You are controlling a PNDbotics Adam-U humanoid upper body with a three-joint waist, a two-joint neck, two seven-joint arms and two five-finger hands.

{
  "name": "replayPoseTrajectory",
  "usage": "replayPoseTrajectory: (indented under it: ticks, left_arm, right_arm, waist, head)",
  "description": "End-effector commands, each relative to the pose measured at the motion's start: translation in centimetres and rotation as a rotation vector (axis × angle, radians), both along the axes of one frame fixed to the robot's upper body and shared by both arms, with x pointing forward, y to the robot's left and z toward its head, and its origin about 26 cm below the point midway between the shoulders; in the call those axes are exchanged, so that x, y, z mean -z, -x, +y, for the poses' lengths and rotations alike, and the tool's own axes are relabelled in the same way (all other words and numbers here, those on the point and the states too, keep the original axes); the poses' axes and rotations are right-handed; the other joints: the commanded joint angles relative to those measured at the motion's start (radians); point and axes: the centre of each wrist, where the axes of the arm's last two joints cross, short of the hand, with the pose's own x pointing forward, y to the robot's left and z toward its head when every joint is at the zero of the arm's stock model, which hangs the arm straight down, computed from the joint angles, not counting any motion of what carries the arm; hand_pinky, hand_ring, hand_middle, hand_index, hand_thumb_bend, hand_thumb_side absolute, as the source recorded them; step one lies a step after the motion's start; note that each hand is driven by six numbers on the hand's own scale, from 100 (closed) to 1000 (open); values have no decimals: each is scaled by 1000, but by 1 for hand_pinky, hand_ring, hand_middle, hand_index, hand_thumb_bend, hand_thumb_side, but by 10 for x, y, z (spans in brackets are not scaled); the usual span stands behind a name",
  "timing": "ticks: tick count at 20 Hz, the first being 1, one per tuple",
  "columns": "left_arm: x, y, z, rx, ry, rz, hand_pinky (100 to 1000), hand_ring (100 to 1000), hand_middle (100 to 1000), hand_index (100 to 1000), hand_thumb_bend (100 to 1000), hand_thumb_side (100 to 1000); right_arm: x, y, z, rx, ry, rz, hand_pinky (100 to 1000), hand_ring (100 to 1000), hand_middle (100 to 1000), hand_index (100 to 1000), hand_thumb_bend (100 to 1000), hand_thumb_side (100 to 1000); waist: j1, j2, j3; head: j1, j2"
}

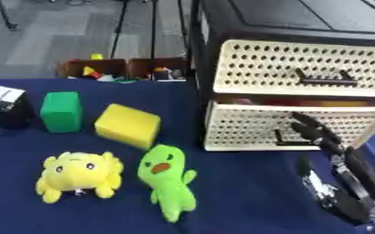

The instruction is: Pick up objects from table and place into drawer.

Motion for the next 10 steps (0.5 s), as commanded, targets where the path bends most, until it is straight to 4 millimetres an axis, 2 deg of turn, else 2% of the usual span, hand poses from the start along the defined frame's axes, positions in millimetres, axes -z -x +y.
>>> replayPoseTrajectory:
  ticks: [1,5,10]
  left_arm:
    - [-4,4,7,-28,-10,-15,333,492,533,707,153,815]
    - [-2,5,10,-51,-11,-9,337,495,535,708,165,813]
    - [0,6,11,-69,-10,1,341,499,537,709,172,812]
  right_arm:
    - [14,2,1,-27,68,65,686,762,814,858,100,1000]
    - [28,8,-1,-122,112,80,676,748,801,854,100,1000]
    - [43,17,-7,-192,135,61,668,762,819,856,100,1000]
  waist:
    - [6,-47,-22]
    - [11,-96,-65]
    - [11,-149,-100]
  head:
    - [28,38]
    - [66,96]
    - [101,135]
